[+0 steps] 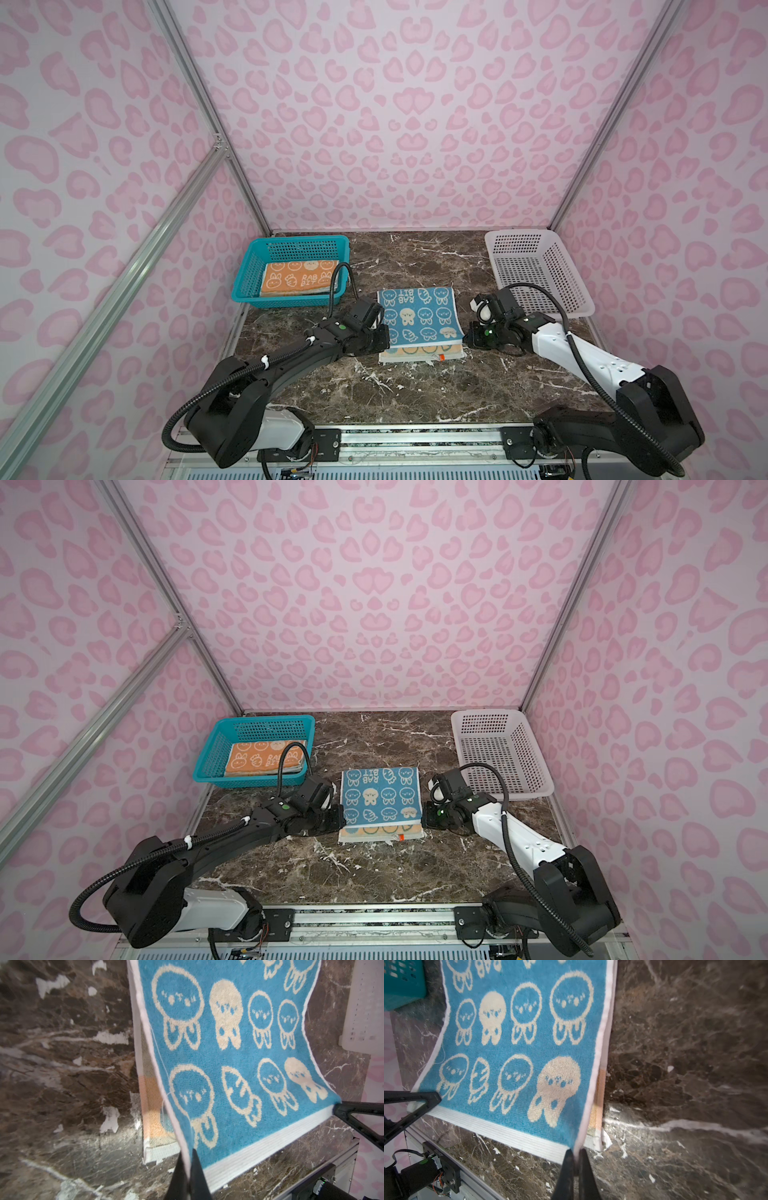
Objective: Fold and stack the towels
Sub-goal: 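Lay the folded edge down with both grippers and open them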
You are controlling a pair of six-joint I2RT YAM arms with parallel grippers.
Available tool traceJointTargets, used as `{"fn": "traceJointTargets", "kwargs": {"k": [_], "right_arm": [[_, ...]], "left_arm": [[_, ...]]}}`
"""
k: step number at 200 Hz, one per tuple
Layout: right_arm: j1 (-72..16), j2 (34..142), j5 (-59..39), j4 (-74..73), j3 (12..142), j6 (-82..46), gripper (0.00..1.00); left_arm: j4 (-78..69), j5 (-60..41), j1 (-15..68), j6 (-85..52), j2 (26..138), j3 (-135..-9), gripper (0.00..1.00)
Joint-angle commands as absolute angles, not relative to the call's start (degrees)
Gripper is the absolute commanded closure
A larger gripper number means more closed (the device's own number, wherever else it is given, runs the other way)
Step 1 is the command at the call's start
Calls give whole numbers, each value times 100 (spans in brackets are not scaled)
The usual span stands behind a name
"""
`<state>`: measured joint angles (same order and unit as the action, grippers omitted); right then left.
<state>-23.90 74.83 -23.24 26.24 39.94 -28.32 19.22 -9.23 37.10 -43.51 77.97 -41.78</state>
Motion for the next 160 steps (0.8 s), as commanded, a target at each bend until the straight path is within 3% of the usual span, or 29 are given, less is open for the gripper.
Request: {"fn": "traceJointTargets", "kwargs": {"k": [1, 101, 160], "right_arm": [[-2483, 7659, -2083, 2508, 3764, -2944, 100], [-2529, 8145, -2074, 2005, 3538, -3023, 100], [-2531, 8170, -2048, 2005, 3525, -3039, 100]], "left_arm": [[1963, -738, 3756, -4479, 7813, -3973, 97], [1659, -704, 4024, -4630, 8159, -3674, 93], [1661, -705, 4125, -4623, 8141, -3595, 80]]}}
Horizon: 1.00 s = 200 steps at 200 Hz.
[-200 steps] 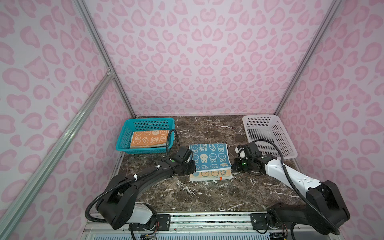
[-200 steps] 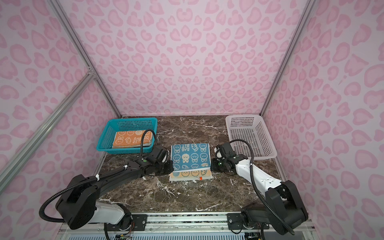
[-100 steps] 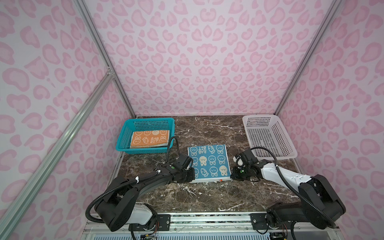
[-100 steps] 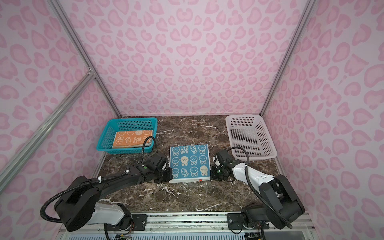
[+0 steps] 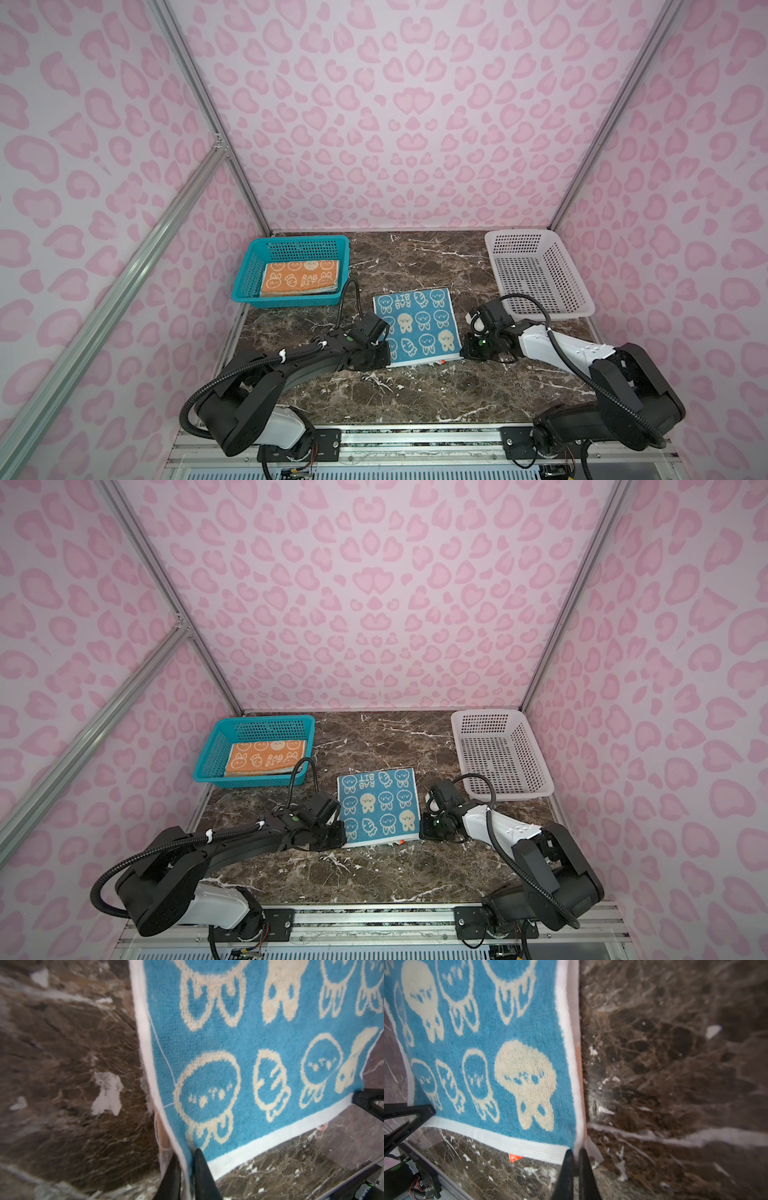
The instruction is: Fold and stack the towels
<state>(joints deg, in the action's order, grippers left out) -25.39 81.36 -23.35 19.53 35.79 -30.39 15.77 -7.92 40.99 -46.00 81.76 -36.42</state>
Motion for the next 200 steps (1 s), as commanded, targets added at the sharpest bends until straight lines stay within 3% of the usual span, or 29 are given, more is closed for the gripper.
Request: {"fn": "traceJointTargets", "kwargs": {"k": [1, 37, 89, 122, 132, 137, 143, 178, 181, 184, 200], "right_arm": [[-2531, 8168, -2052, 2004, 3529, -3040, 100], [-2606, 8083, -2042, 2078, 3566, -3056, 87], [-2864, 7674, -1874, 2502, 3818, -3112, 53], [-2876, 7260, -2093, 2553, 4006, -3043, 26], [-2885, 7225, -2270, 2426, 4052, -3028, 19], [-2879, 7239, -2378, 2334, 4067, -3024, 16], [-2875, 7286, -2496, 2249, 4105, -3023, 12], [-2888, 7637, -2931, 1554, 4081, -3200, 3], [-2892, 7678, -2971, 1476, 4063, -3215, 2], [-2885, 7714, -3020, 1402, 4047, -3239, 2], [-2888, 7907, -3118, 1126, 3959, -3317, 2]], "left_arm": [[1661, -704, 4128, -4623, 8131, -3595, 80], [1761, -568, 4131, -4560, 7934, -3615, 67], [2195, -192, 4131, -4504, 7868, -3971, 49], [2478, 223, 4092, -4451, 7716, -4340, 38], [2410, 324, 4066, -4473, 7603, -4444, 33], [2380, 376, 4049, -4522, 7544, -4489, 22], [2299, 366, 4012, -4552, 7490, -4532, 18], [1743, 87, 3735, -4723, 7516, -4767, 15], [1689, 60, 3710, -4742, 7540, -4779, 5], [1635, 21, 3690, -4758, 7573, -4788, 2], [1368, -109, 3621, -4741, 7796, -4846, 2]]}}
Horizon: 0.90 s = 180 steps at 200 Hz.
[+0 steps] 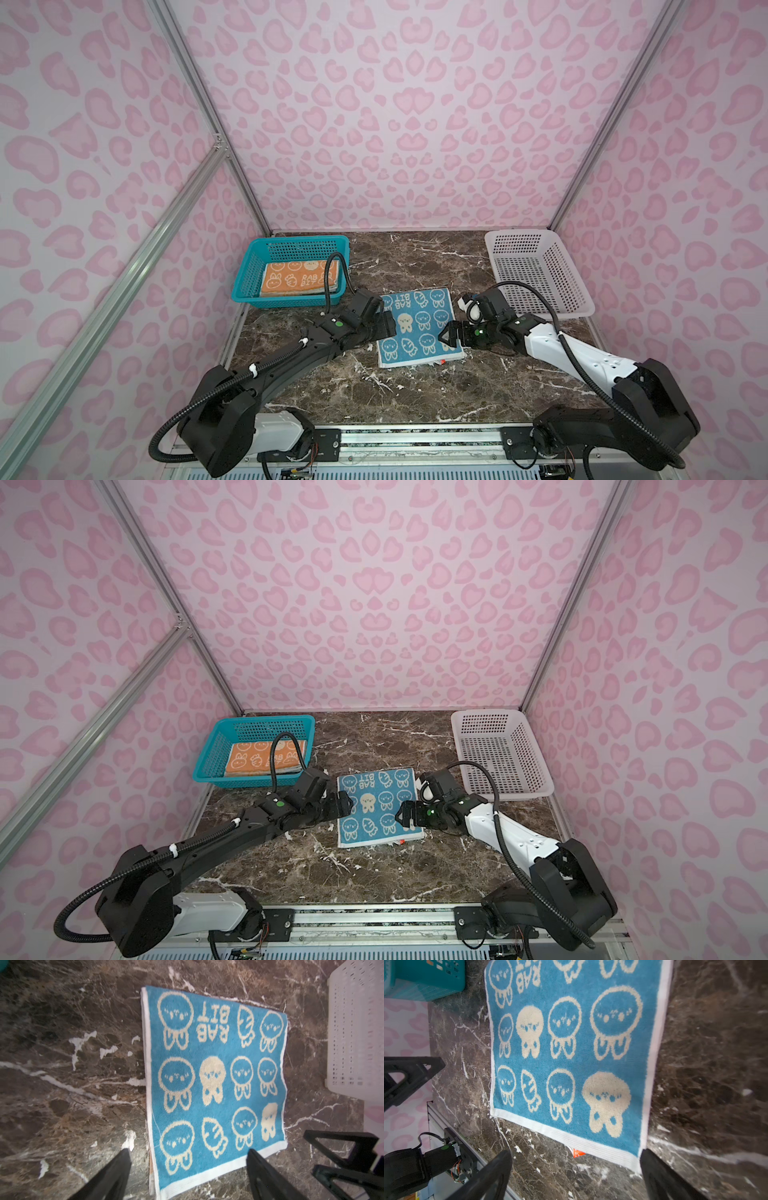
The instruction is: Fold and stack the towels
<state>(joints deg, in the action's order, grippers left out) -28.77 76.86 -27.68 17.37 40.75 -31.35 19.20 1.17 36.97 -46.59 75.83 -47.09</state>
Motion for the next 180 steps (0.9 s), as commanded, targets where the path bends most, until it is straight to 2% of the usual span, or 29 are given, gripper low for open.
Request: {"fn": "traceJointTargets", "kwargs": {"k": [1, 37, 106, 180], "right_arm": [[-2885, 7922, -3123, 1112, 3957, -3315, 2], [-2896, 8213, -3144, 857, 3796, -3310, 2], [-2908, 8234, -3104, 572, 3223, -3353, 2], [-2918, 7912, -2969, 853, 2845, -3231, 2]], "left_arm": [[1361, -107, 3621, -4731, 7809, -4853, 2], [1430, 92, 3615, -4606, 8235, -5082, 2], [1288, -412, 3568, -4808, 9531, -5622, 2], [892, -557, 3209, -4762, 10093, -5229, 2]]}}
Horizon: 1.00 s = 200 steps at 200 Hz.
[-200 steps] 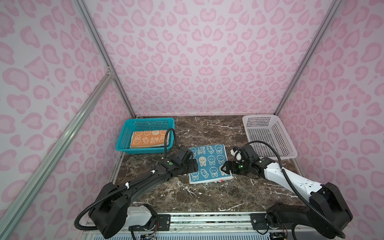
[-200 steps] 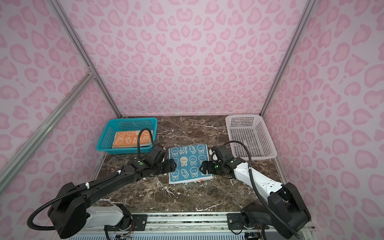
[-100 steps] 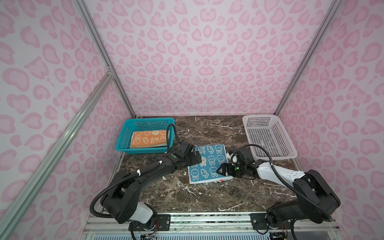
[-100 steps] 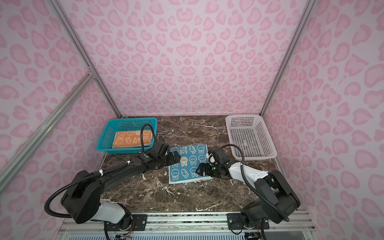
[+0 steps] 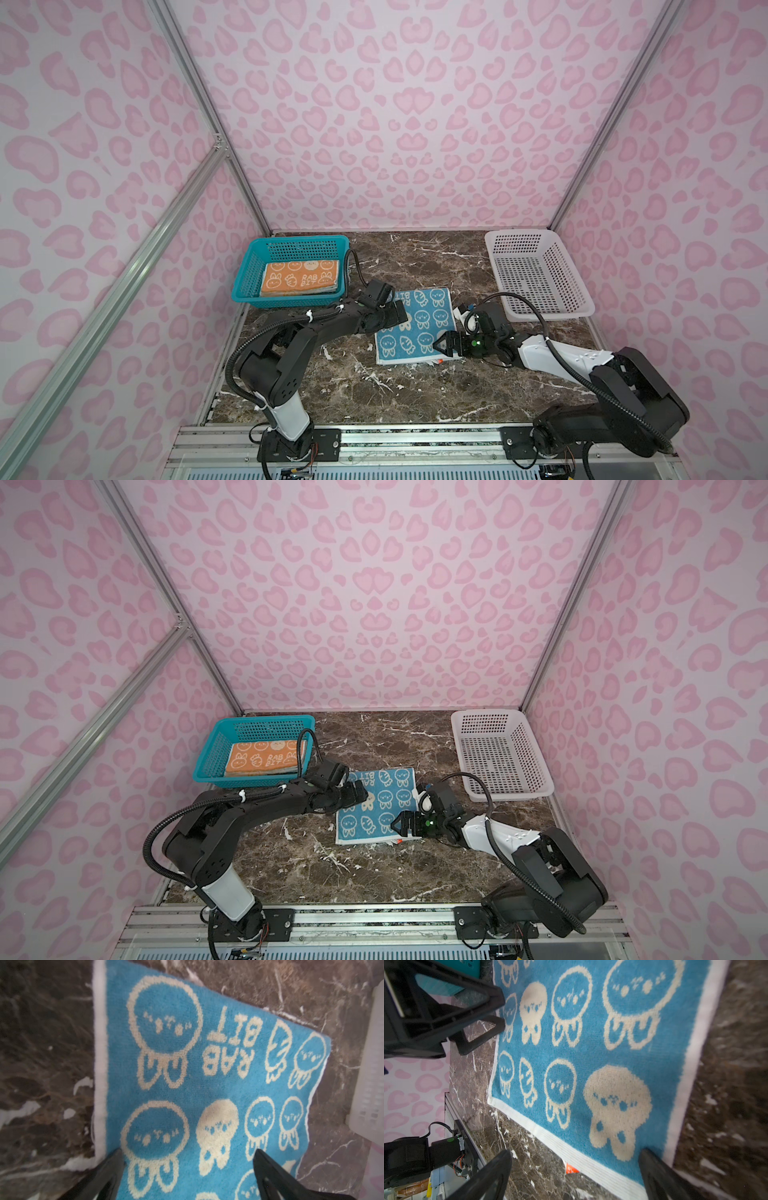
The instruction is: Fold and stack the towels
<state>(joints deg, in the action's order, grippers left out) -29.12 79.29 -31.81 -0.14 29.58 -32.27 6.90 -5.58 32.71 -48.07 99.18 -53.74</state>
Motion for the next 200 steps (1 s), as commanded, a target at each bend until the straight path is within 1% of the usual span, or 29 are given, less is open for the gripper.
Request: {"fn": "traceJointTargets", "kwargs": {"k": [1, 29, 48, 72, 88, 109, 121, 135, 159, 177, 200], "right_arm": [[-2922, 7902, -2974, 857, 2842, -3228, 2], [-2958, 7675, -2987, 1347, 3170, -3089, 2], [-2912, 7551, -2884, 1856, 3766, -2850, 2], [-2578, 7785, -2902, 2220, 4611, -2654, 2], [-2255, 8136, -3124, 2104, 5063, -2658, 2], [-1940, 8861, -3473, 1841, 5679, -2775, 2], [-1861, 9239, -3566, 1687, 6012, -2851, 2], [-1820, 9667, -3705, 1520, 6370, -3056, 2], [-1796, 10297, -3973, 1087, 6829, -3500, 2], [-1796, 10661, -4101, 792, 6998, -3741, 2], [-1796, 11018, -4251, 425, 7031, -3966, 2]], "left_arm": [[899, -555, 3208, -4754, 10091, -5225, 2], [939, -761, 3208, -4520, 9993, -5352, 2], [1099, -792, 3208, -4362, 9736, -5630, 2], [1347, -633, 3184, -4166, 9510, -6133, 2], [1487, -514, 3126, -4120, 9550, -6487, 2], [1422, -489, 2988, -4228, 9757, -6817, 2], [1541, -686, 2820, -4371, 10033, -7107, 2], [1564, -1195, 2631, -4504, 10363, -7379, 2], [1468, -1602, 2596, -4441, 10776, -7756, 2], [1529, -1617, 2586, -4493, 11035, -8042, 2], [1397, -1836, 2549, -4626, 11319, -8056, 2]]}}
